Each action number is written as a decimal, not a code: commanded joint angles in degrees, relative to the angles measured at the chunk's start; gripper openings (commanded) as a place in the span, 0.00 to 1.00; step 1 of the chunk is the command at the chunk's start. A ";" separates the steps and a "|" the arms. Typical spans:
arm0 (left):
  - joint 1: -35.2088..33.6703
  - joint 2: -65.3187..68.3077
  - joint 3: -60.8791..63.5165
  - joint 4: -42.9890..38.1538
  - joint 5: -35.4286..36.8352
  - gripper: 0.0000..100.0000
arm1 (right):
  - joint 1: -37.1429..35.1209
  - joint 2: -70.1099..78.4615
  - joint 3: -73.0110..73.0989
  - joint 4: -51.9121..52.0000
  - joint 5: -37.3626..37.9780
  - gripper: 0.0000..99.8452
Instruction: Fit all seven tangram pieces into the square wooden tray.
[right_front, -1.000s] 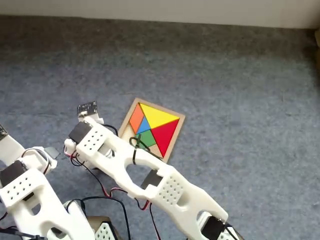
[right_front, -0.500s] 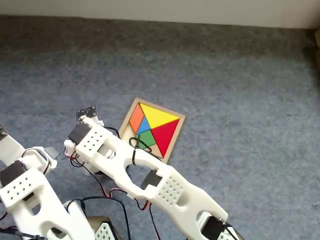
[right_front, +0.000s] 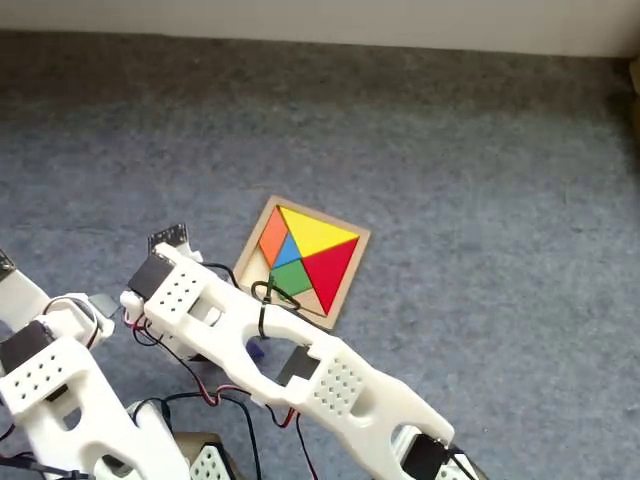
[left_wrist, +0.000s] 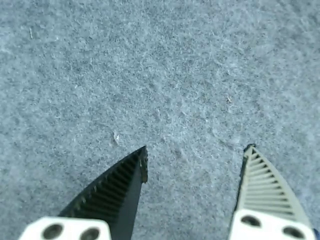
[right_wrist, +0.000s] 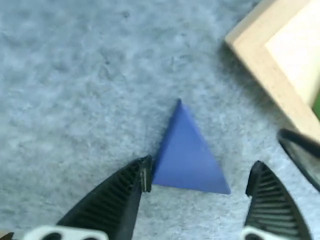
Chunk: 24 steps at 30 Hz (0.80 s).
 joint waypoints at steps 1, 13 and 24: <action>-0.66 -1.19 -1.45 -0.88 0.62 0.30 | -1.19 -0.48 -0.92 0.84 2.81 0.31; -0.66 -1.19 -1.45 -0.88 0.62 0.30 | -3.38 -0.04 0.31 2.86 9.85 0.31; -0.66 -1.19 -1.45 -0.88 0.53 0.30 | -1.36 2.68 0.92 2.77 10.55 0.25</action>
